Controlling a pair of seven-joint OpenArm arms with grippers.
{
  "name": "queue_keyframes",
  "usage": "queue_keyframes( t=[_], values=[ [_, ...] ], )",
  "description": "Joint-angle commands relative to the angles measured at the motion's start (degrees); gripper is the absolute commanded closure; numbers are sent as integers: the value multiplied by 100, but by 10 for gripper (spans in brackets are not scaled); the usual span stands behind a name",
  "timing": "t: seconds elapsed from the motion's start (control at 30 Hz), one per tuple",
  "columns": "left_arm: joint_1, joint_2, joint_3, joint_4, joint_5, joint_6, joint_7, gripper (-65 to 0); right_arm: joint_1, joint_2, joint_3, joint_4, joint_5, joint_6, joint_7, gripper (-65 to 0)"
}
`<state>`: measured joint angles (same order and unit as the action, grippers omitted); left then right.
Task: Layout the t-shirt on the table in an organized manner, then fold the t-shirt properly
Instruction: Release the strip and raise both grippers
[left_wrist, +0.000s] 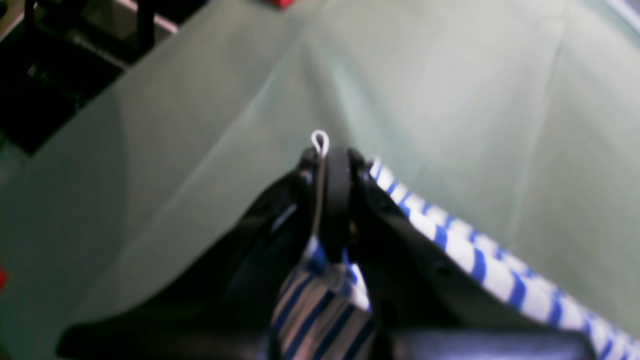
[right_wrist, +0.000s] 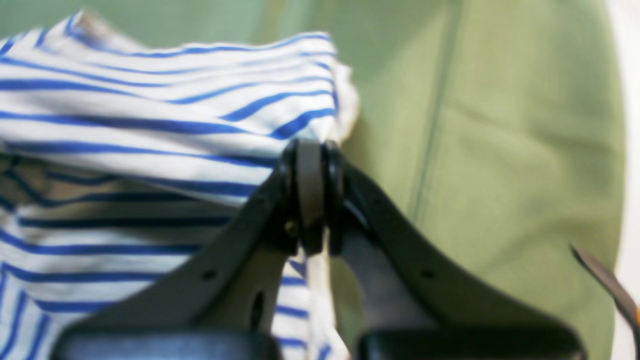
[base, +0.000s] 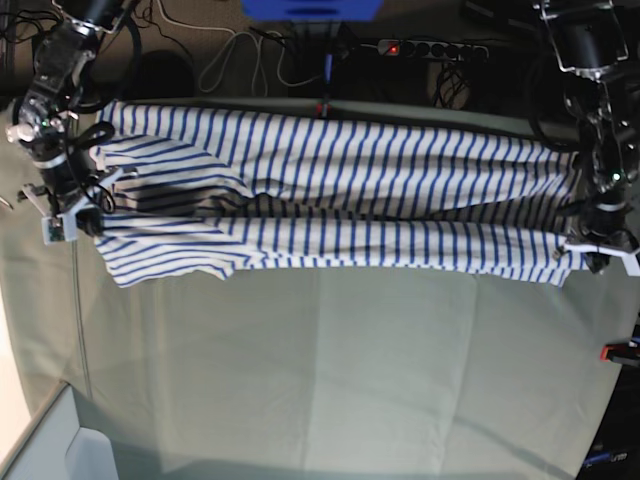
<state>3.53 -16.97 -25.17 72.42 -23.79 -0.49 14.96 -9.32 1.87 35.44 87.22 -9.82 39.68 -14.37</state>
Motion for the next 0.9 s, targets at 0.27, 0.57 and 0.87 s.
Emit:
queue_keyframes(
  t=[0.27, 0.57, 0.87],
  values=[
    [548, -145, -37, 32, -333, 10, -164, 0, -558, -112, 232, 82, 55, 32, 105, 0],
    [821, -153, -37, 15, -500, 10, -164, 0, -883, -341, 117, -190, 55, 32, 457, 0],
    [891, -320, -46, -38, -553, 10, -164, 0, -857, -323, 161, -225, 46, 32, 457, 0]
  ],
)
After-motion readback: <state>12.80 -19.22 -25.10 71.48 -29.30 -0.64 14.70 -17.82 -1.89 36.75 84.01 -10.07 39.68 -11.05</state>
